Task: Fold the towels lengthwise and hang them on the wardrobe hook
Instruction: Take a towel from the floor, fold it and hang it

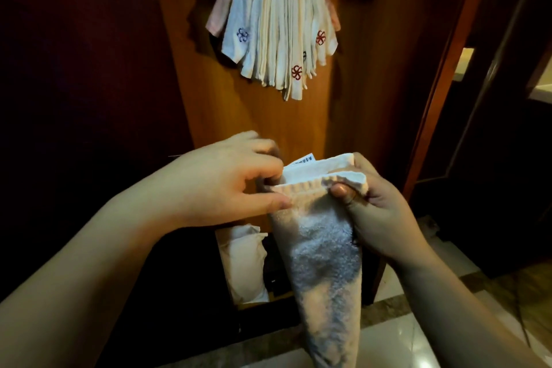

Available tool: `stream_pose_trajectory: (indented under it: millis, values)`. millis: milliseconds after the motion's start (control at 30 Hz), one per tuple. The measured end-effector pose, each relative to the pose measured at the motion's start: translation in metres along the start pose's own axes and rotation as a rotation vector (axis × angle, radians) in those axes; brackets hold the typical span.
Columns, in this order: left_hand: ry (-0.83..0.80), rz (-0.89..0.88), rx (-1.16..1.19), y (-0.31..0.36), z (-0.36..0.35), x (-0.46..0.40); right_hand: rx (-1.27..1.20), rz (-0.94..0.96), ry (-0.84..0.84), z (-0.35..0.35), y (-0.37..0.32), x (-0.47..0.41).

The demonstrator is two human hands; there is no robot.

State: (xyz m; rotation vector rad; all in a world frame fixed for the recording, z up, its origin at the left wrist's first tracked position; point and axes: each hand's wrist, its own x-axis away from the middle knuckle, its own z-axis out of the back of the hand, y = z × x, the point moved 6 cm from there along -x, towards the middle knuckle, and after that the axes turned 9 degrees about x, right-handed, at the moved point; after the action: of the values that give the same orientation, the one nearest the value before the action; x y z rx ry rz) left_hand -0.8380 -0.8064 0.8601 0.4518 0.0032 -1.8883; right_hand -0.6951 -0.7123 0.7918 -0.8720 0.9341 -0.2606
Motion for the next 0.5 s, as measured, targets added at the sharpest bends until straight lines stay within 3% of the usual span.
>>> stream_pose_trajectory:
  millis: [233, 433, 500]
  values:
    - [0.275, 0.137, 0.334, -0.001, -0.003, 0.005, -0.111, -0.107, 0.188, 0.006, 0.003, -0.001]
    - [0.466, 0.204, 0.696, -0.010, -0.005, 0.009, -0.397, -0.227, 0.149, 0.004, 0.017, -0.011]
    - [0.544, 0.237, 0.963, -0.017, -0.010, 0.010, -0.433, -0.201, 0.151, 0.003, 0.012, -0.013]
